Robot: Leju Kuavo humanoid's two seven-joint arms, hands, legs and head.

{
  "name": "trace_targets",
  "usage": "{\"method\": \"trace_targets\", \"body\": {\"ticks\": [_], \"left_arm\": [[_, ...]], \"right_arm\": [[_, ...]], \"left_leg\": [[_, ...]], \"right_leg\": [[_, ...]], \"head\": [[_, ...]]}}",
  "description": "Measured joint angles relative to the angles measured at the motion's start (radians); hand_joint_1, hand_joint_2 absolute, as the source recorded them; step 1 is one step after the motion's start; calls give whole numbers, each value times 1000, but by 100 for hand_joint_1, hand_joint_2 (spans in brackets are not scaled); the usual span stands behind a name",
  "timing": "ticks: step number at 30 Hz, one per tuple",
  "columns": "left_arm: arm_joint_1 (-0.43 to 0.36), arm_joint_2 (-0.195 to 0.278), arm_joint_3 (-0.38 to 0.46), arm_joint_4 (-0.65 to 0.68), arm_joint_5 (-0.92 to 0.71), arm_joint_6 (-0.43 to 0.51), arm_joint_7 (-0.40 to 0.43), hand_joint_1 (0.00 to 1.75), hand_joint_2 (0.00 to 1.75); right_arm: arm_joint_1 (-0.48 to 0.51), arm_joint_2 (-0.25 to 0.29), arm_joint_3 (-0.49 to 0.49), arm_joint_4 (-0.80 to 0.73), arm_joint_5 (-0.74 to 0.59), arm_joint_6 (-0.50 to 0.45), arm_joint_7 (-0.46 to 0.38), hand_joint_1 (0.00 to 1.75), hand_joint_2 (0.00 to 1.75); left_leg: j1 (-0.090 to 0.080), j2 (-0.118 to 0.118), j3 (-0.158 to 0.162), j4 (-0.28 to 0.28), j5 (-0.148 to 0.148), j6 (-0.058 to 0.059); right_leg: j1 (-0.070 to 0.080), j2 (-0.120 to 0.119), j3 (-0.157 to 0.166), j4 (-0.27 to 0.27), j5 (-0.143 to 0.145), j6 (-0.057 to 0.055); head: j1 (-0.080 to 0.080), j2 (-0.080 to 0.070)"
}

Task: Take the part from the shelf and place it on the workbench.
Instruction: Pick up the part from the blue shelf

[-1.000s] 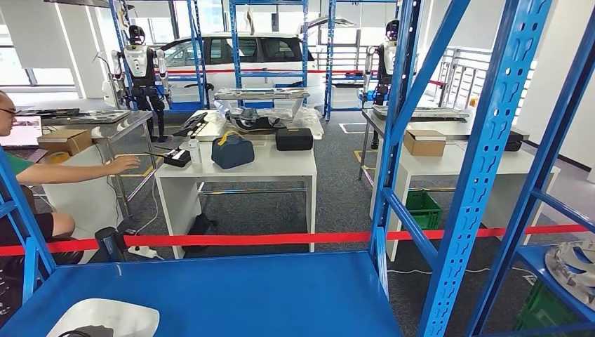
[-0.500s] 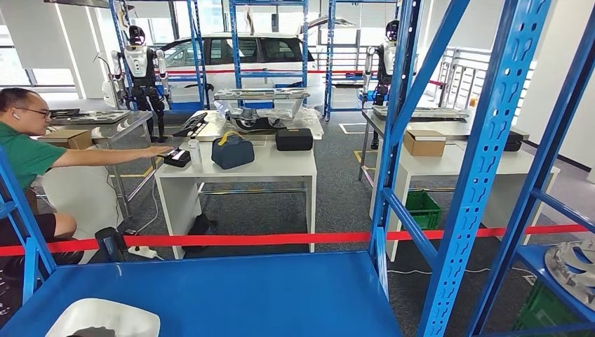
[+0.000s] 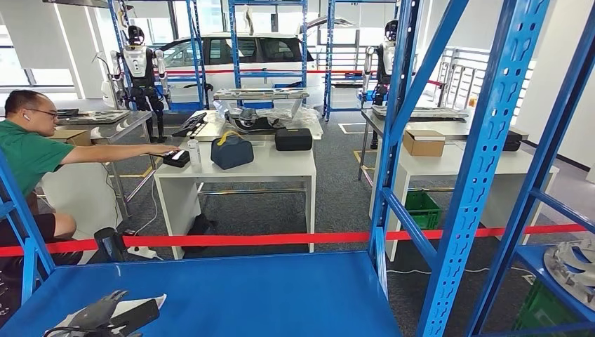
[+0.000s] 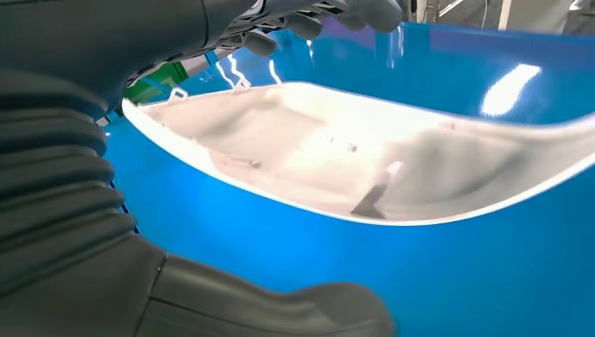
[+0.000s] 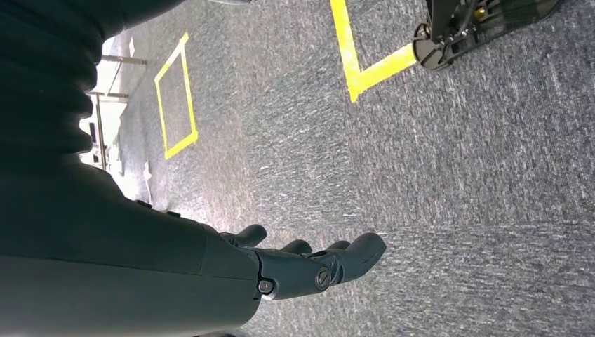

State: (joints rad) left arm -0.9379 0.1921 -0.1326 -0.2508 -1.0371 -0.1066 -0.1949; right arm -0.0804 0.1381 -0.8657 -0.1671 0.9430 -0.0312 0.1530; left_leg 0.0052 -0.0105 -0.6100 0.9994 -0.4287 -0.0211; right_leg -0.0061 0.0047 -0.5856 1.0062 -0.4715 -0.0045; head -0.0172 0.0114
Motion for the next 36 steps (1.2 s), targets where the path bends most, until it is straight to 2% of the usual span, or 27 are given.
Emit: {"method": "trace_targets", "body": {"ticks": [10,24,28,30,32,35,36], "left_arm": [[-8,-4,64,-8,6,29,0,0,0],[-13,-7,64,-8,-71,44,108,0,0],[-12,-5,64,-7,-78,44,123,0,0],[-11,-2,64,-8,-78,45,129,0,0],[-13,0,64,-10,-78,47,132,0,0],[-14,0,64,-8,-78,49,133,0,0],[-13,0,64,-7,-78,49,133,0,0]], "right_arm": [[0,0,-11,0,0,-1,-4,0,175],[0,2,-16,0,1,-7,1,0,175],[0,5,-19,0,2,-9,1,0,175],[-1,6,-19,0,2,-10,1,0,175],[-2,6,-20,0,3,-10,0,0,175],[0,7,-21,0,3,-9,0,0,175],[2,7,-22,0,3,-9,0,0,175]], "left_leg": [[0,0,0,0,0,0],[0,0,0,0,0,0],[-6,0,-1,4,-9,10],[-2,2,8,-6,-7,17],[4,4,21,-19,-5,24],[5,6,27,-20,-10,29],[6,6,28,-18,-13,27]], "right_leg": [[0,0,0,0,0,0],[0,0,0,0,0,0],[-6,-1,3,-5,0,10],[-6,-1,5,-2,-4,17],[-5,-1,-16,49,-32,21],[-8,-1,-123,245,-111,24],[-10,-1,-150,287,-118,25]], "head": [[0,0],[0,0],[0,0],[0,0],[1,0],[2,0],[2,0]]}}
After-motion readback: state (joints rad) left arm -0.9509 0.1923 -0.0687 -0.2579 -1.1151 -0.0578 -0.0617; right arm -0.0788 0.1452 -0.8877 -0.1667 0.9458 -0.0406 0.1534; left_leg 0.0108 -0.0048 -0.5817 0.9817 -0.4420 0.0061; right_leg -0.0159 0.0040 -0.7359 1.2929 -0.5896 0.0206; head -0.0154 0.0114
